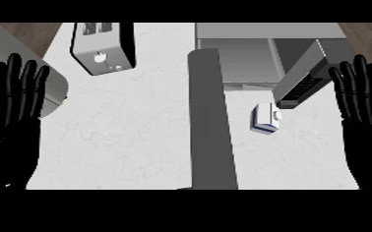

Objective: Pick up the milk, place it into the microwave and close the microwave

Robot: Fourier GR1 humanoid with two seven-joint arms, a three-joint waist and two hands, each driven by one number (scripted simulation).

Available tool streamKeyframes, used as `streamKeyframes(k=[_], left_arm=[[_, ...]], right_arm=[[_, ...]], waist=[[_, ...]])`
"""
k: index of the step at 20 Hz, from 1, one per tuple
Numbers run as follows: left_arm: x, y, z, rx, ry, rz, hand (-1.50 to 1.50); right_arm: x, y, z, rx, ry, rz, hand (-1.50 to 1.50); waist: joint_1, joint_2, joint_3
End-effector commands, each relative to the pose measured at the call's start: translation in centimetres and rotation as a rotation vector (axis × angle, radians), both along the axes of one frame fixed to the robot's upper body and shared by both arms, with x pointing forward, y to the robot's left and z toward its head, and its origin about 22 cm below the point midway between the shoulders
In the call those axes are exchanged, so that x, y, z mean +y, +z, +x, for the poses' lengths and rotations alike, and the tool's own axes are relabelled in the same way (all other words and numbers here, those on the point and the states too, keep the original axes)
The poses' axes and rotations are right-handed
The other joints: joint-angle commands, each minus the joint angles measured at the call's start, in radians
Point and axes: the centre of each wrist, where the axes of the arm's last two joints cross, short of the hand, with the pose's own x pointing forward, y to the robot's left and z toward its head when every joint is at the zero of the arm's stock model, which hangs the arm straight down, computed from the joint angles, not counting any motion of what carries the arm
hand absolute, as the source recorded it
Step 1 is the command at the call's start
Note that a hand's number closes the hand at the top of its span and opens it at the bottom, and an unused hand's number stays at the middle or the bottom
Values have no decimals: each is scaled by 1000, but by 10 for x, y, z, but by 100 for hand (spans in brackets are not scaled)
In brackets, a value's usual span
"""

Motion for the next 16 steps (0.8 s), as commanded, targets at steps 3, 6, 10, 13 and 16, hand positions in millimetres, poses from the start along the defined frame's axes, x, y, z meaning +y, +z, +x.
streamKeyframes(k=[3, 6, 10, 13, 16], left_arm=[[-9, -13, 25, 28, -36, -1, -150], [21, -21, 36, 60, -28, -12, -150], [30, -29, -1, 178, 12, -99, -150], [47, -27, 2, 173, 0, -97, -150], [47, -29, -16, 187, -1, -101, -150]], right_arm=[[30, -1, 11, -18, 30, 35, -150], [60, -10, 38, -20, 74, 37, -150], [60, 7, 11, 93, 115, 9, -150], [74, 3, 7, 93, 122, 0, -150], [57, -22, 2, 114, 77, -22, -150]], waist=[[4, 15, -3], [9, 17, -3], [10, 11, -4], [8, 13, -3], [7, 13, -3]])
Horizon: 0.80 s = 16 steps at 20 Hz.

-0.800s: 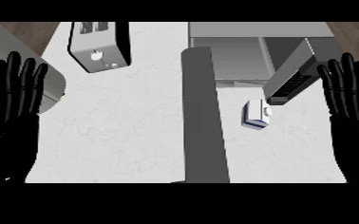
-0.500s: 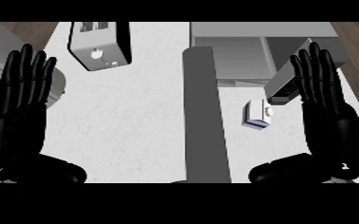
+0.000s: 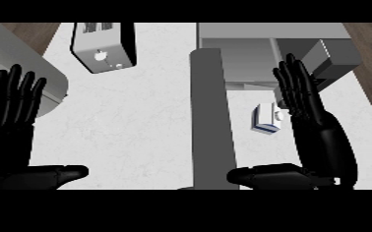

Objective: Pick up the milk, place it into the microwave and close the microwave

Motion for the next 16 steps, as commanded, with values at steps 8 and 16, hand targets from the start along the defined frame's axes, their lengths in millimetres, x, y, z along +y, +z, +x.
streamKeyframes(k=[8, 16], left_arm=[[21, 10, -61, 5, -36, -20, -150], [37, 18, -67, 12, 1, -2, -150]], right_arm=[[-12, -12, 6, 81, -139, -32, -150], [-11, -62, 5, 125, -134, -36, -150]], waist=[[6, 1, 0], [2, 1, 1]])
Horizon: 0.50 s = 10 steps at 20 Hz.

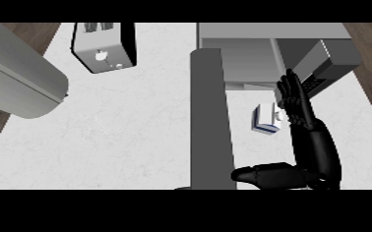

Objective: Pick up the milk, place it into the microwave and close the microwave

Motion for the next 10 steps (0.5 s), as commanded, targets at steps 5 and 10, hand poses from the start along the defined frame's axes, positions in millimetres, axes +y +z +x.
streamKeyframes(k=[5, 10], left_arm=[[10, 10, -7, -19, 9, 14, -150], [-1, -7, -31, 0, -19, -1, -150]], right_arm=[[-14, -40, 21, 56, -56, 25, -150], [-38, -68, 24, 85, -117, 10, -150]], waist=[[1, 2, 0], [2, 2, 0]])
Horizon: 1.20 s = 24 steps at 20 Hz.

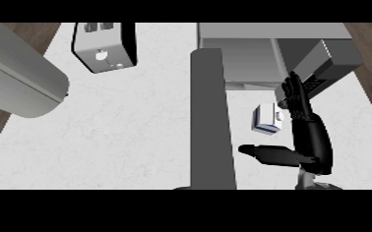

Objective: Pick up the milk, place it into the microwave and close the microwave

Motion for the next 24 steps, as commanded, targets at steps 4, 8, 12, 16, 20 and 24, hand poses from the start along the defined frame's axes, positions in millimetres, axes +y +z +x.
streamKeyframes(k=[4, 8, 12, 16, 20, 24], left_arm=[[7, 1, -20, 17, 4, -10, -150], [12, 18, 0, -4, 8, -1, -150], [17, 20, -17, 1, -10, 18, -150], [9, -10, 8, 9, -2, 6, -150], [8, 4, -13, 19, -3, -2, -150], [29, 8, -20, 14, -9, -20, -150]], right_arm=[[-27, -46, 10, 51, -80, -25, -150], [-38, -59, 5, 61, -89, -23, -150], [-61, -100, 2, 77, -116, -4, -150], [-77, -117, 10, 76, -82, 5, -150], [-55, -135, 5, 88, -61, -22, -150], [-86, -145, 23, 81, -82, -3, -150]], waist=[[3, 1, 0], [-3, 0, 0], [3, 1, 1], [-2, 3, 1], [1, 1, 0], [6, 2, 1]])
